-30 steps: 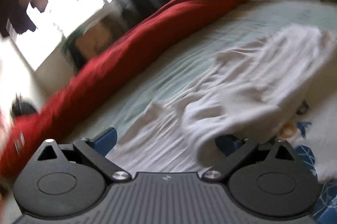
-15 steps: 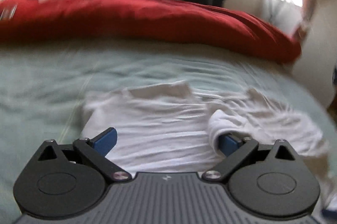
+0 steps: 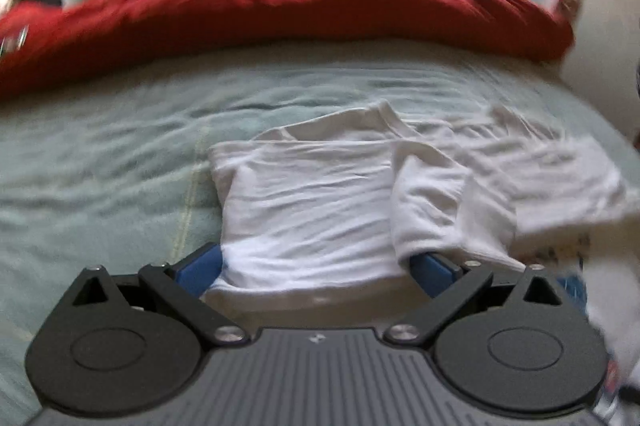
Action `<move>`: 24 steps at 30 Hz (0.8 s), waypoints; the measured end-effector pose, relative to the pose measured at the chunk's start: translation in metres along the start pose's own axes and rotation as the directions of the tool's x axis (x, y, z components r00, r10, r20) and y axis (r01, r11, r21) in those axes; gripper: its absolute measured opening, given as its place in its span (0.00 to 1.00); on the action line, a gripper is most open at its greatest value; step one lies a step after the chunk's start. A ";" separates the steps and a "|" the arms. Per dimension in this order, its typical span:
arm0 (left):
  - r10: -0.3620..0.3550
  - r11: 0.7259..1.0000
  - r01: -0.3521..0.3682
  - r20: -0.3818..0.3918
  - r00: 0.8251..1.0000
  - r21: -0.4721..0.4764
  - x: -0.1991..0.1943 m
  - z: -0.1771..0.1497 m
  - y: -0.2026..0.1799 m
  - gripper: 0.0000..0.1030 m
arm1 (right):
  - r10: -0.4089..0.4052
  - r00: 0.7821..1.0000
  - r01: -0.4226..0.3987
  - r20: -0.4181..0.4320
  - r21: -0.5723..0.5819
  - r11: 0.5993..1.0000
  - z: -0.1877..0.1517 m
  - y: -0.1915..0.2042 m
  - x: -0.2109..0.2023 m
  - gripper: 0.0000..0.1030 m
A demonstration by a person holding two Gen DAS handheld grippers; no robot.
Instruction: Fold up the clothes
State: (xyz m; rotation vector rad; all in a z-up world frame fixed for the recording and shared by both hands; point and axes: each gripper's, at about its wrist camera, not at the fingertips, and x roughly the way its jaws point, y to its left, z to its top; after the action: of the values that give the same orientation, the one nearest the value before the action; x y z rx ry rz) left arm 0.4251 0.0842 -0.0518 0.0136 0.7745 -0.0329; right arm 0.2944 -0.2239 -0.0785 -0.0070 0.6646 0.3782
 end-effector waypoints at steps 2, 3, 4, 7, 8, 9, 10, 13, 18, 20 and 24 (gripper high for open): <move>0.004 0.998 -0.005 0.006 1.000 0.061 -0.002 -0.002 -0.008 0.97 | 0.000 1.000 0.000 0.000 0.000 1.000 0.000 0.000 0.000 1.00; 0.008 0.995 -0.008 0.010 1.000 0.097 -0.003 -0.002 -0.014 0.97 | 0.000 1.000 0.000 0.000 0.000 1.000 0.000 0.000 0.000 1.00; 0.007 0.991 -0.010 0.016 1.000 0.136 -0.004 -0.003 -0.021 0.97 | 0.000 1.000 0.000 0.000 0.000 1.000 0.000 0.000 0.000 1.00; 0.021 0.966 -0.035 0.057 0.998 0.257 -0.008 -0.006 -0.044 0.97 | 0.001 1.000 -0.001 0.001 0.001 1.000 0.000 0.000 0.000 1.00; 0.031 0.952 -0.053 0.079 0.996 0.300 -0.009 -0.007 -0.053 0.97 | 0.001 1.000 -0.001 0.001 0.001 1.000 0.000 0.000 0.000 1.00; 0.042 0.935 -0.074 0.099 0.994 0.347 -0.008 -0.007 -0.062 0.97 | 0.001 1.000 -0.001 0.001 0.001 1.000 0.000 0.000 0.000 1.00; 0.052 0.915 -0.095 0.120 0.991 0.392 -0.008 -0.008 -0.071 0.97 | 0.002 1.000 -0.002 0.001 0.001 1.000 0.000 0.000 0.000 1.00; 0.101 0.813 -0.200 0.206 0.973 0.548 -0.003 -0.015 -0.097 0.96 | 0.003 1.000 -0.003 0.001 0.002 1.000 0.000 0.000 0.000 1.00; 0.110 0.604 -0.326 0.329 0.938 0.727 -0.001 -0.034 -0.129 0.79 | 0.004 1.000 -0.004 0.002 0.004 1.000 -0.001 -0.001 0.000 1.00; 0.090 0.546 -0.334 0.343 0.935 0.768 -0.002 -0.040 -0.134 0.71 | 0.005 1.000 -0.005 0.003 0.005 1.000 0.000 -0.001 0.000 1.00; 0.076 0.544 -0.302 0.312 0.947 0.783 -0.005 -0.035 -0.129 0.71 | 0.006 1.000 -0.006 0.004 0.006 1.000 0.000 -0.001 0.000 1.00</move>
State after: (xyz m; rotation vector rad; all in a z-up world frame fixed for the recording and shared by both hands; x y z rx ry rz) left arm 0.3926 -0.0436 -0.0728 1.0012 0.4377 -0.1897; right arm 0.2943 -0.2249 -0.0789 0.0014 0.6622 0.3819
